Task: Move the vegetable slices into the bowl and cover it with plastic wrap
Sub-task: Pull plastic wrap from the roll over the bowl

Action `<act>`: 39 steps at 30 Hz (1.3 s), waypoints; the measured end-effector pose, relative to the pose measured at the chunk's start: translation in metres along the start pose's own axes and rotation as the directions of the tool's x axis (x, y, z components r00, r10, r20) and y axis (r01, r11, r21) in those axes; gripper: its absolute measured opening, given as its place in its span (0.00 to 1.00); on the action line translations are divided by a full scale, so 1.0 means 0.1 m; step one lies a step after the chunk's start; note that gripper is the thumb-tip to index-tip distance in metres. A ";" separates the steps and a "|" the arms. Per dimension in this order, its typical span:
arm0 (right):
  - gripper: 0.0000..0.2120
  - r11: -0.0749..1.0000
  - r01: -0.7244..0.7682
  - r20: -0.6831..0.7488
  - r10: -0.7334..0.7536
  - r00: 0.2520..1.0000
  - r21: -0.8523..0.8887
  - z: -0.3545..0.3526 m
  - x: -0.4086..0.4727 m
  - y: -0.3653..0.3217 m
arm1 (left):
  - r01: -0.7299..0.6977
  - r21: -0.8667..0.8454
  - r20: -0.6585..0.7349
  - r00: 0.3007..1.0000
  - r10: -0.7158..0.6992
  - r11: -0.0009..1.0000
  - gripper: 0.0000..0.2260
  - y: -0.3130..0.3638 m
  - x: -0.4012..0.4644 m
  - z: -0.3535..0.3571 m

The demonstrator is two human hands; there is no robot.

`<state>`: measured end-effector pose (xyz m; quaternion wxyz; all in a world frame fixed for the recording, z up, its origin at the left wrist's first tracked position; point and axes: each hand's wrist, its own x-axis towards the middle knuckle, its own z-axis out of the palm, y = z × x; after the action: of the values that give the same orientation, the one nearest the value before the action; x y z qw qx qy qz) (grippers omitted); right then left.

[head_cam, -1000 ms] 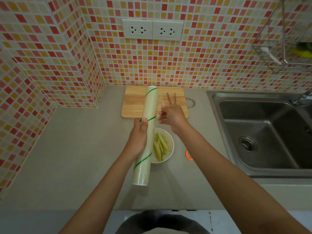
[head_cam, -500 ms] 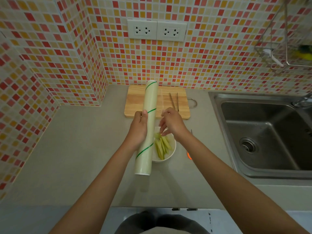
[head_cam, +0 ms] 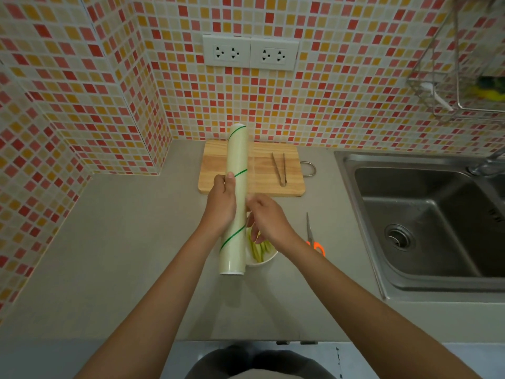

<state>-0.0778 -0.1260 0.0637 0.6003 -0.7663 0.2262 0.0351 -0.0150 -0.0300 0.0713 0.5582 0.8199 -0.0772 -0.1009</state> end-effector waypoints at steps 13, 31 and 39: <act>0.11 0.992 0.090 -0.001 -0.091 0.996 -0.086 0.02 -0.20 0.01 | -0.063 0.008 -0.079 0.995 0.064 0.998 0.17 0.11 0.13 -0.01; 0.19 0.959 -0.020 -0.144 0.064 0.988 0.284 -0.15 0.17 -0.12 | 0.098 -0.115 0.079 0.993 -0.089 0.989 0.26 -0.01 0.02 0.08; 0.13 0.992 0.099 -0.411 -0.059 0.910 0.076 -0.10 0.25 0.10 | 0.274 -0.365 0.191 0.957 -0.216 0.890 0.18 -0.18 -0.03 0.11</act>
<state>-0.0618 -0.1451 0.0489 0.5768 -0.7357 0.3164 -0.1607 -0.0209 -0.0328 0.0504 0.6849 0.6868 0.0083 -0.2432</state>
